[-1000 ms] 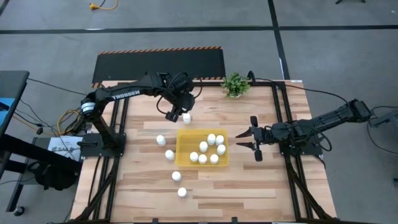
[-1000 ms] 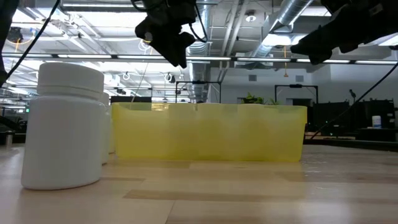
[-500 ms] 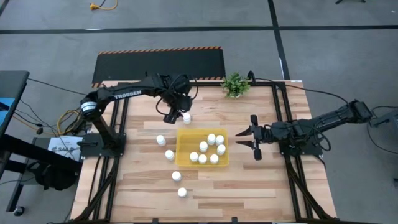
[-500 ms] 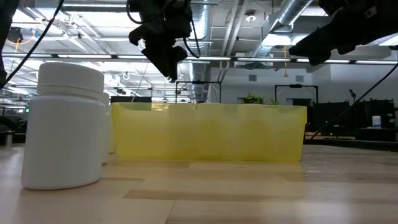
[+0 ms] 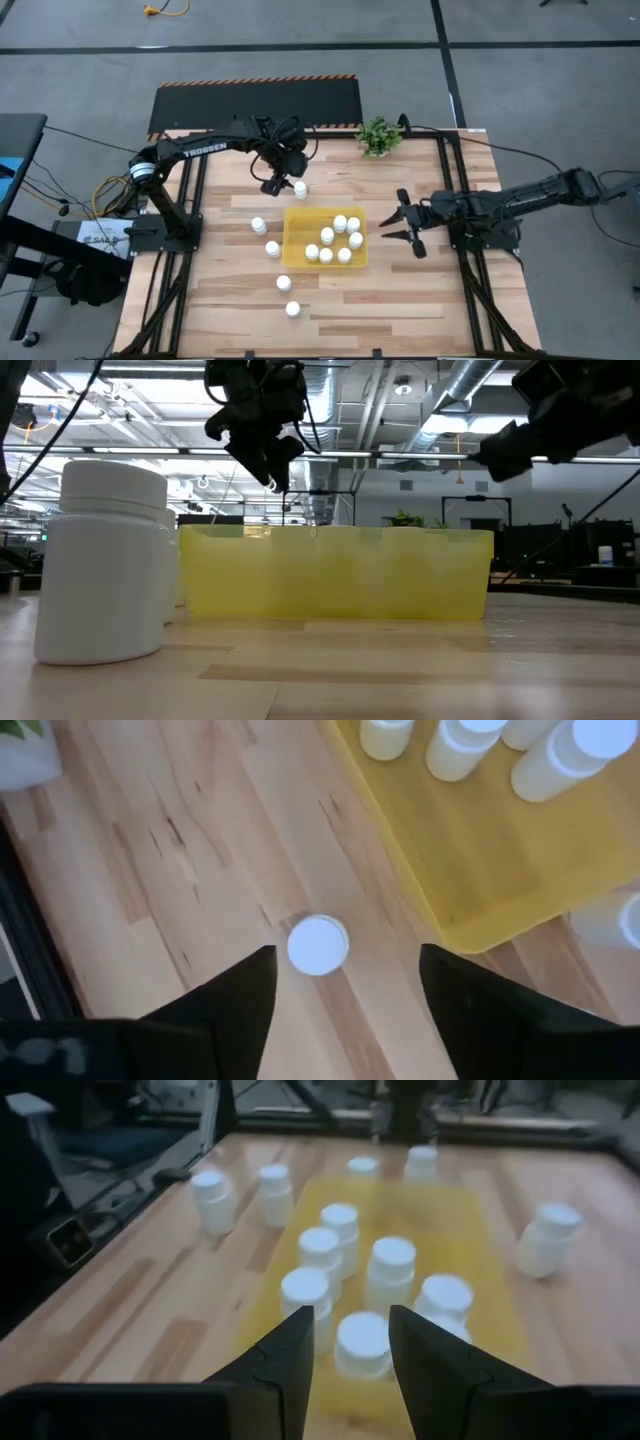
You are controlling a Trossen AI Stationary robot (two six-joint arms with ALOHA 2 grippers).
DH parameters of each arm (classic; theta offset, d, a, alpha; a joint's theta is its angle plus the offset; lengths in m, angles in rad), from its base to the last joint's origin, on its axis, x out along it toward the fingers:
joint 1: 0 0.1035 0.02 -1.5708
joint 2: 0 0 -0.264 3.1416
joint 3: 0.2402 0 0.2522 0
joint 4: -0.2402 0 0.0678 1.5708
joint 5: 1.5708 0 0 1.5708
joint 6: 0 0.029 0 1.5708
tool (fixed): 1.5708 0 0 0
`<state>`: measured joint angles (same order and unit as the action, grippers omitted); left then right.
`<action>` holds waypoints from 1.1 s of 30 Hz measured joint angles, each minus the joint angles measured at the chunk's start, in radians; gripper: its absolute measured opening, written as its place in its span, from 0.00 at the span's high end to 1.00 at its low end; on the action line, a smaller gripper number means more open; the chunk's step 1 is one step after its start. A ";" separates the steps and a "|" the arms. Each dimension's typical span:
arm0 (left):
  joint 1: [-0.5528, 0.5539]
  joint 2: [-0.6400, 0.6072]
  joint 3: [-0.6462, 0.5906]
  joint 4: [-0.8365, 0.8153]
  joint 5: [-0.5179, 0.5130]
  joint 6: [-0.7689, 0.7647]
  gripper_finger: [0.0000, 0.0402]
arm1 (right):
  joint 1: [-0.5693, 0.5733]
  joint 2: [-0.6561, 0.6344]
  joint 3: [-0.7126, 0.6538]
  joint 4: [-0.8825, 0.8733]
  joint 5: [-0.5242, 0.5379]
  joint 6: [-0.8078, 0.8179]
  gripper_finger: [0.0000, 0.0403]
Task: Pick and place pill bottles into a basket
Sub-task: Put the white pill bottle into the yellow bin
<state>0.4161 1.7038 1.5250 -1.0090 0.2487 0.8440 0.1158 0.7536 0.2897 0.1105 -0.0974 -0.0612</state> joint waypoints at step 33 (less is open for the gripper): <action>-0.011 0.079 -0.065 0.111 0.004 -0.013 0.40 | -0.120 0.000 -0.048 0.048 -0.062 0.001 0.69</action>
<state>0.4053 1.7824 1.4597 -0.8978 0.2524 0.8310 -0.0041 0.7536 0.2420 0.1581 -0.1593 -0.0605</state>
